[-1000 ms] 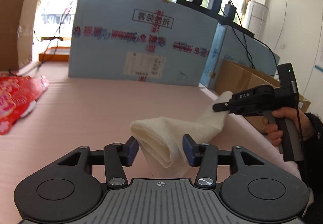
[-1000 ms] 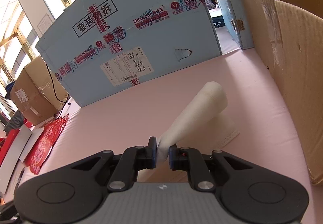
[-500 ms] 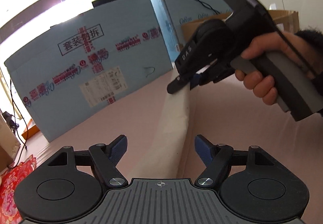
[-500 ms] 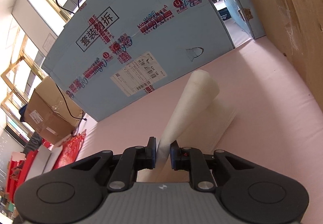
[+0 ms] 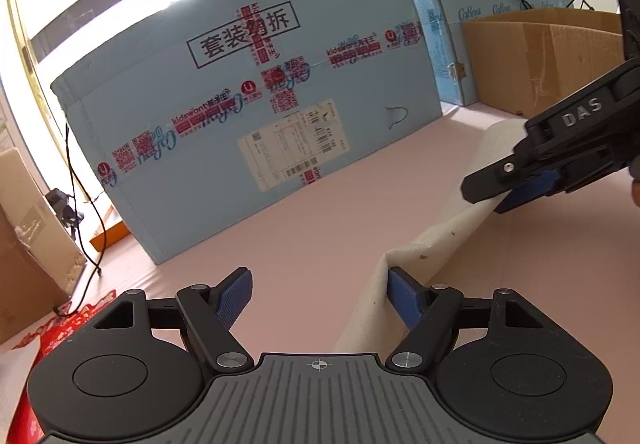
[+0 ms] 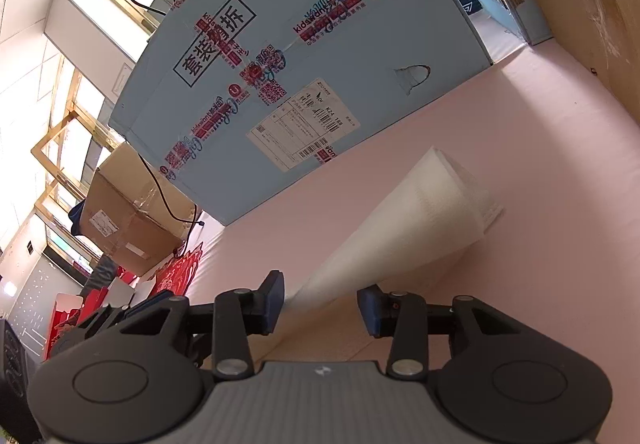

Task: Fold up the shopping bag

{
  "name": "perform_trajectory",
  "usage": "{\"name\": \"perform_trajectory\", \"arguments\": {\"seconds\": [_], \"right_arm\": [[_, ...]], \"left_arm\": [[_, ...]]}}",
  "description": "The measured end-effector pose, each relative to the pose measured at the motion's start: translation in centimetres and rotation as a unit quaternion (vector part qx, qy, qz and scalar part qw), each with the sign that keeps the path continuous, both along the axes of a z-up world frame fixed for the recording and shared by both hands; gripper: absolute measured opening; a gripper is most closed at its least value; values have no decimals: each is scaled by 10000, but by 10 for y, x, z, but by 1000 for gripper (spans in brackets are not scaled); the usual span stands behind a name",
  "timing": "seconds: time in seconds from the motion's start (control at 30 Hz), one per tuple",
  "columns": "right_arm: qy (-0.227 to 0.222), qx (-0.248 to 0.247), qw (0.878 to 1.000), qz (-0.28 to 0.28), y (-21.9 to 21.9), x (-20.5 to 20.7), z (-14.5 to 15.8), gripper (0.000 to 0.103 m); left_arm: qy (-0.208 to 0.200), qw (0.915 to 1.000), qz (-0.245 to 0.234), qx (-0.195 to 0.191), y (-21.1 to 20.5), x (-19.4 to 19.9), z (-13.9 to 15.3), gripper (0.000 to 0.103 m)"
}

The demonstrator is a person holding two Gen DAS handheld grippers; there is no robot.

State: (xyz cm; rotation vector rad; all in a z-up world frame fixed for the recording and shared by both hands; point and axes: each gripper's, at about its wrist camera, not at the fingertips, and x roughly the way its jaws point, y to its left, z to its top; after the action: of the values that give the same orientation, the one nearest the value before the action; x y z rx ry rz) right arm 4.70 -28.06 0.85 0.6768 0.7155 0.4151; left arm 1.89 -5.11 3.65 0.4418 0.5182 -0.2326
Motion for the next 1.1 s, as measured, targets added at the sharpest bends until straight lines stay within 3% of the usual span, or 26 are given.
{"name": "perform_trajectory", "arguments": {"seconds": [0.27,0.4,0.6,0.63,0.73,0.83,0.93,1.0,1.03,1.07,1.1], "right_arm": [[-135,92,9998,79,-1,-6,6,69],[-115,25,9998,166,0,-8,7,72],[168,-31,9989,439,9,-6,0,72],[208,-26,9986,487,10,-6,0,72],[353,-80,9972,648,18,-6,-3,72],[467,-175,9958,763,26,-11,-5,72],[500,-85,9944,929,35,-13,-6,72],[536,-27,9935,1006,41,-13,-7,72],[549,-1,9932,1031,44,-14,-7,72],[581,73,9924,1080,48,-14,-8,72],[632,209,9913,1134,53,-14,-9,72]], "left_arm": [[39,9980,619,88,23,42,-11,76],[151,9967,437,-669,49,32,5,76],[336,9926,121,-1158,81,3,4,79],[346,9933,110,-1100,83,-1,2,82],[439,9940,466,-887,92,0,-12,86],[645,9874,840,-1175,107,8,-24,86],[871,9793,794,-1646,117,19,-34,84],[928,9769,755,-1773,119,23,-35,70],[956,9756,735,-1836,120,25,-36,49],[997,9737,708,-1921,121,27,-37,34],[1113,9685,634,-2137,124,28,-35,28]]}}
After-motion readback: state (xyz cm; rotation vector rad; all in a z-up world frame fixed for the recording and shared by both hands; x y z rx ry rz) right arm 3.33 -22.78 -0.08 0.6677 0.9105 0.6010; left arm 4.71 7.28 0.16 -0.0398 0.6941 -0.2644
